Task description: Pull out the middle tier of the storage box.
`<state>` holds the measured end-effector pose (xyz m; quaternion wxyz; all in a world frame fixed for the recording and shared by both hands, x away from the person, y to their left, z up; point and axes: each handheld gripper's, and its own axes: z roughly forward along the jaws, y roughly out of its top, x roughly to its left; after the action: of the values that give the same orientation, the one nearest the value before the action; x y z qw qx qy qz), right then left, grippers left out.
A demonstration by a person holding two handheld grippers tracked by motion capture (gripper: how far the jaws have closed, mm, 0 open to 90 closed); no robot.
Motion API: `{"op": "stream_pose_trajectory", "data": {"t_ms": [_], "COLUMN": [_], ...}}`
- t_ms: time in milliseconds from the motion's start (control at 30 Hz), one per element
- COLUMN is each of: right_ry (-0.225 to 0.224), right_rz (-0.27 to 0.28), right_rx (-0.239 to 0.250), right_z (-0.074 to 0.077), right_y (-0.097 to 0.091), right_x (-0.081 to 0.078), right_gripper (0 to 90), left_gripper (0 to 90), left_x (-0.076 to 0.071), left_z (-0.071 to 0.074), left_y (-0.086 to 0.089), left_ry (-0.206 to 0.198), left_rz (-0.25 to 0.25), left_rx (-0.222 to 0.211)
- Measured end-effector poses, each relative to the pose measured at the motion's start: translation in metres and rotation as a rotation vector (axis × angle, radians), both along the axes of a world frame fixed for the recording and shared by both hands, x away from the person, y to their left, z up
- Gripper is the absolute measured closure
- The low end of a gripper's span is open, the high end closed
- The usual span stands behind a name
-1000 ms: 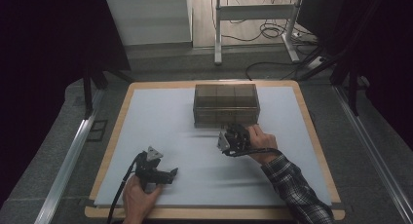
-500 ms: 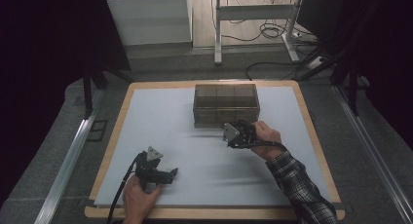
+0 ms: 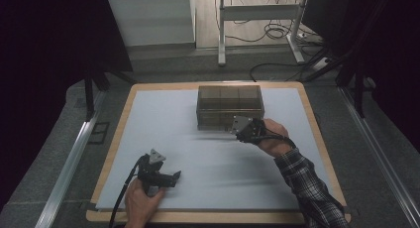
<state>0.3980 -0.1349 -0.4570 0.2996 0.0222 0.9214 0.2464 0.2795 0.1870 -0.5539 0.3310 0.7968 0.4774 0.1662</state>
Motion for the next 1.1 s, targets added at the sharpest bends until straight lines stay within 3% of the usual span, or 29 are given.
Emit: {"op": "stream_pose_trajectory", "data": {"t_ms": [167,300,433,767,967,1100], "right_ry": [0.05,0.134,0.184,0.271,0.316,0.315], "right_rz": [0.007,0.016,0.015,0.019,0.048,0.057], "right_rx": [0.014,0.015,0.021,0.007,-0.002,-0.016], "right_z": [0.004,0.008,0.009,-0.001,-0.006,-0.006], "right_y": [-0.003,-0.01,-0.016,-0.03,-0.036,-0.038], "right_x": [0.005,0.017,0.027,0.05,0.059,0.062], "right_gripper": [67.8,67.1,67.2,68.1,76.4,78.7], "left_gripper": [0.0,0.0,0.0,0.0,0.0,0.0], "left_x": [0.0,0.0,0.0,0.0,0.0,0.0], "left_z": [0.0,0.0,0.0,0.0,0.0,0.0], "left_y": [0.0,0.0,0.0,0.0,0.0,0.0], "left_ry": [0.0,0.0,0.0,0.0,0.0,0.0], "left_rz": [0.0,0.0,0.0,0.0,0.001,0.001], "left_rx": [0.0,0.0,0.0,-0.001,-0.001,-0.001]}}
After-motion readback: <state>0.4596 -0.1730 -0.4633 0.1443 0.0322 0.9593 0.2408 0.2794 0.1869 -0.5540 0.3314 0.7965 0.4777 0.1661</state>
